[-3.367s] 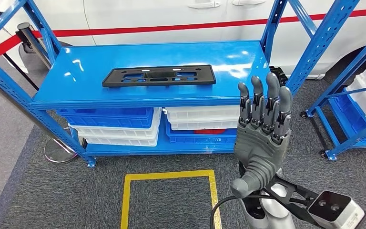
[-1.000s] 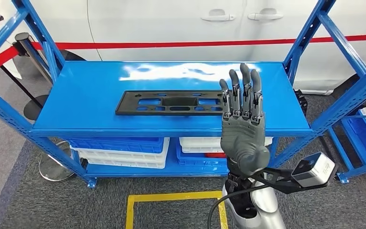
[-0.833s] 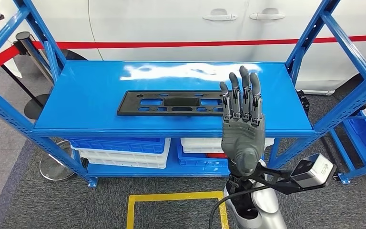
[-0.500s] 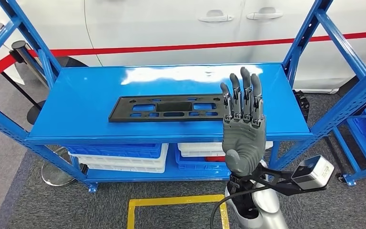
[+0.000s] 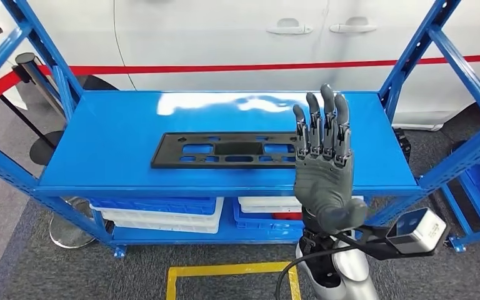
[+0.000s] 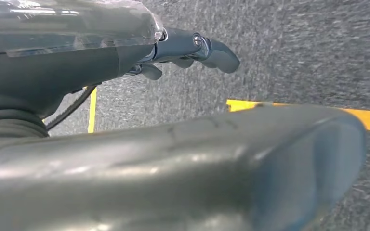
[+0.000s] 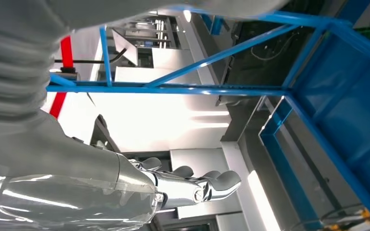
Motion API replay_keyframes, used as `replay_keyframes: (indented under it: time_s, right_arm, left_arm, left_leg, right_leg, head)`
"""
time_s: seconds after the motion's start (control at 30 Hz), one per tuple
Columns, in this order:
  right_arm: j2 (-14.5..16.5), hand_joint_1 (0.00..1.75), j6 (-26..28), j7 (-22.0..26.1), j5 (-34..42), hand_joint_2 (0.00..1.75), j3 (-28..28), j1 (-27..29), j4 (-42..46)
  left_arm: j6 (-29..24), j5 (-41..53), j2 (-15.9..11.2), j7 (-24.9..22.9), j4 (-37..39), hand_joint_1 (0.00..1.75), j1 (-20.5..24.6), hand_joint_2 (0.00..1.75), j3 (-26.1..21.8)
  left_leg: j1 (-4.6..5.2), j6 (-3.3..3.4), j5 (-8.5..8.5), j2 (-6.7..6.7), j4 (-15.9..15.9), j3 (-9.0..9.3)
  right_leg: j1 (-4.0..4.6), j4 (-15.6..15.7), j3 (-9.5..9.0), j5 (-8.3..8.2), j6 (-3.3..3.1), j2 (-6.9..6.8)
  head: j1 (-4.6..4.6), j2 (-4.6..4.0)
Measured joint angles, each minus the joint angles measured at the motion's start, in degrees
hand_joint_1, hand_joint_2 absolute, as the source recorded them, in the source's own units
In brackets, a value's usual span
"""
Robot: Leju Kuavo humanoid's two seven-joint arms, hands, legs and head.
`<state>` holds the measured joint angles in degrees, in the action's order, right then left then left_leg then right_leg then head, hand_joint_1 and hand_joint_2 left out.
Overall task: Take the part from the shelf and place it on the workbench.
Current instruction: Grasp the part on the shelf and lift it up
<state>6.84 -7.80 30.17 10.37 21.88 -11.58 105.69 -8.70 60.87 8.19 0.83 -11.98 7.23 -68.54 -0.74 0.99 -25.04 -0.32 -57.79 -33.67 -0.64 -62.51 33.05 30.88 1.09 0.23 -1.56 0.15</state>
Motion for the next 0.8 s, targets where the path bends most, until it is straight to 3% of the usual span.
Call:
replay_keyframes:
  time_s: [0.07, 0.1, 0.13, 0.17, 0.23, 0.3, 0.37, 0.47, 0.53, 0.6, 0.63, 0.67, 0.73, 0.8]
  right_arm:
    - [0.0, 0.0, 0.0, -0.1, -0.1, 0.0, 0.0, 0.0, 0.2]
    - [0.0, 0.0, 0.0, -0.1, -0.1, 0.0, 0.0, 0.1, 0.2]
    - [0.0, 0.0, 0.0, -0.2, -0.1, 0.0, 0.0, 0.2, 0.2]
    - [0.0, 0.0, 0.0, -0.2, -0.1, 0.0, 0.0, 0.2, 0.2]
    - [0.0, 0.0, 0.0, -0.3, -0.1, 0.0, 0.0, 0.2, 0.4]
    - [0.0, 0.0, 0.0, -0.4, -0.1, 0.0, 0.0, 0.2, 0.5]
    - [0.0, 0.0, -0.1, -0.5, -0.1, 0.0, 0.0, 0.2, 0.6]
    - [0.1, 0.0, -0.2, -0.6, -0.1, 0.0, 0.2, 0.1, 0.7]
    - [0.1, 0.0, -0.3, -0.6, -0.2, 0.0, 0.3, -0.1, 0.8]
    - [0.1, 0.0, -0.3, -0.6, -0.2, 0.0, 0.3, -0.1, 0.7]
    - [0.2, 0.0, -0.4, -0.6, -0.2, 0.0, 0.3, 0.0, 0.7]
    - [0.2, 0.0, -0.4, -0.7, -0.2, 0.0, 0.3, 0.0, 0.7]
    - [0.2, 0.0, -0.4, -0.7, -0.3, 0.0, 0.4, -0.1, 0.7]
    - [0.2, 0.0, -0.5, -0.7, -0.3, 0.0, 0.4, -0.1, 0.7]
  left_arm:
    - [0.0, 0.0, 0.0, 0.0, 0.0, 0.0, 0.1, 0.0, 0.0]
    - [0.0, 0.0, 0.0, -0.1, 0.0, 0.0, 0.1, 0.0, 0.0]
    - [0.0, 0.0, 0.0, -0.1, 0.0, 0.0, 0.1, 0.0, 0.0]
    - [0.0, 0.0, 0.0, -0.1, 0.0, 0.0, 0.0, 0.0, 0.0]
    - [0.0, 0.0, 0.0, 0.0, 0.0, 0.0, 0.0, 0.0, 0.0]
    - [0.0, 0.0, 0.2, 0.0, 0.0, 0.0, 0.1, 0.0, 0.0]
    - [0.0, 0.0, 0.2, 0.0, 0.0, 0.0, 0.1, 0.0, 0.0]
    - [0.0, 0.0, 0.2, -0.1, 0.0, 0.0, 0.2, 0.0, 0.0]
    - [0.0, 0.0, 0.2, -0.1, 0.0, 0.0, 0.2, 0.0, 0.0]
    - [0.0, 0.0, 0.2, -0.1, 0.0, 0.0, 0.2, 0.0, 0.0]
    - [0.0, 0.0, 0.2, -0.1, 0.0, 0.0, 0.1, 0.0, 0.0]
    - [0.0, 0.0, 0.2, -0.1, 0.0, 0.0, 0.0, 0.0, 0.0]
    - [0.0, 0.0, 0.2, -0.1, 0.0, 0.0, 0.0, 0.0, 0.0]
    - [0.1, 0.0, 0.1, 0.0, 0.0, 0.0, 0.1, 0.0, 0.0]
  left_leg:
    - [0.07, 0.45, -0.33, 0.03, 0.0, 0.33]
    - [0.11, 0.54, -0.55, 0.02, 0.0, 0.53]
    - [0.13, 0.55, -0.8, 0.0, 0.0, 0.83]
    - [0.14, 0.5, -1.11, -0.05, 0.0, 1.25]
    - [0.15, 0.27, -1.86, -0.16, 0.0, 2.21]
    - [0.31, -0.25, -2.56, -0.23, -0.1, 2.65]
    - [0.43, -0.9, -2.93, -0.19, -0.1, 2.71]
    - [0.39, -1.86, -4.02, -0.08, -1.1, 2.8]
    - [0.22, -2.45, -6.61, -0.02, -6.7, 0.15]
    - [0.07, -2.88, -9.07, 0.0, -14.2, -4.31]
    - [0.04, -2.98, -9.0, 0.0, -16.2, -5.83]
    - [0.04, -2.97, -7.72, 0.0, -15.9, -6.29]
    - [0.08, -2.55, -2.63, 0.0, -9.3, -4.21]
    - [0.38, -1.81, 0.55, -0.01, -2.6, -1.55]
  right_leg:
    - [-0.08, -7.9, 4.46, 3.1, 0.25, -0.04]
    - [-0.1, -11.1, 6.6, 3.84, 0.31, -0.04]
    - [-0.11, -12.6, 7.89, 3.38, 0.31, -0.05]
    - [-0.11, -11.5, 7.96, 1.64, 0.21, -0.05]
    - [-0.05, -4.3, 5.4, -3.6, -0.25, -0.06]
    - [0.23, 2.0, 2.87, -6.24, -0.77, -0.07]
    - [0.47, 3.4, 2.39, -5.92, -1.18, 0.08]
    - [0.11, 4.1, 1.52, -5.57, -1.95, 0.16]
    - [-0.06, 4.5, 0.67, -5.22, -2.53, -0.05]
    - [0.02, 4.5, 0.18, -4.73, -2.86, -0.14]
    - [0.05, 4.4, -0.1, -4.47, -2.89, -0.09]
    - [0.07, 4.4, -0.45, -4.18, -2.87, -0.01]
    - [0.12, 4.3, -1.35, -3.5, -2.71, 0.14]
    - [0.26, 4.1, -1.74, -2.95, -2.34, 0.22]
  head:
    - [0.06, 0.0]
    - [0.07, 0.0]
    - [0.07, 0.0]
    - [0.07, 0.0]
    - [0.08, 0.0]
    - [0.06, 0.0]
    - [0.03, 0.01]
    - [-0.12, 0.0]
    - [-0.31, -0.01]
    - [-0.37, 0.0]
    - [-0.38, 0.01]
    - [-0.37, 0.01]
    - [-0.37, 0.0]
    - [-0.34, 0.0]
